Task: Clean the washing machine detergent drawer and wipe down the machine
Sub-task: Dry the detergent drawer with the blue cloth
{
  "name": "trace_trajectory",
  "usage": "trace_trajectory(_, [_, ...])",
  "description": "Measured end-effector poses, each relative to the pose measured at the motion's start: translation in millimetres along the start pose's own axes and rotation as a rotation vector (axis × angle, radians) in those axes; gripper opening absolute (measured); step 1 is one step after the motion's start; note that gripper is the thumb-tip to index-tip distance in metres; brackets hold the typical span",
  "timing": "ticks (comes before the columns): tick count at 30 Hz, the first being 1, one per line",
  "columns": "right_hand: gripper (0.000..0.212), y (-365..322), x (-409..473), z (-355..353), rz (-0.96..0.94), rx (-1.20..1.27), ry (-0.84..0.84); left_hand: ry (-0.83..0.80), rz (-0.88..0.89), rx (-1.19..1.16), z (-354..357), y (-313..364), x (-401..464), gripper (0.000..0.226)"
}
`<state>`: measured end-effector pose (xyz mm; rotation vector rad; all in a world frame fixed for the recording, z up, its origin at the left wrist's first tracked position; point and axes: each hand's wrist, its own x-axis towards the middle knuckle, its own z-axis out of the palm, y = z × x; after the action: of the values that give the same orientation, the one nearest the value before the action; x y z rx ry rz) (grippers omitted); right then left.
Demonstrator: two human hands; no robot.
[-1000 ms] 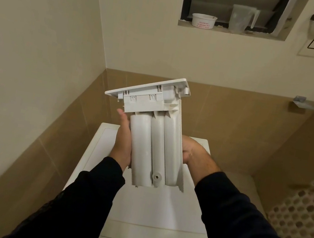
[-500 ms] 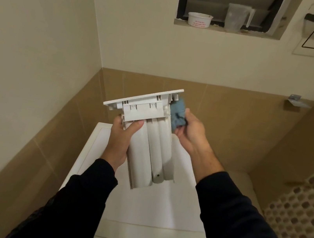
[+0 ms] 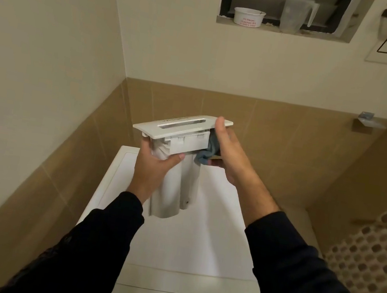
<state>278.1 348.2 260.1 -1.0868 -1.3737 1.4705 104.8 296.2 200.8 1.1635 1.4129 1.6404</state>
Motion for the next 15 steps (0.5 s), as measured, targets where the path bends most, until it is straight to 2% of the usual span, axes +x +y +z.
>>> trace_trajectory(2, [0.063, 3, 2, 4, 0.034, 0.016, 0.067, -0.033, 0.010, 0.028, 2, 1, -3, 0.071])
trace_trajectory(7, [0.039, 9, 8, 2, 0.107, 0.172, 0.076, -0.207, 0.003, 0.120, -1, 7, -5, 0.067])
trace_trajectory(12, [0.037, 18, 12, -10, 0.059, 0.236, 0.108, -0.493, -0.108, 0.036, -10, 13, 0, 0.057])
trace_trajectory(15, [0.036, 22, 7, -14, 0.038, 0.257, 0.098, -0.605, -0.164, 0.011, -18, 16, 0, 0.060])
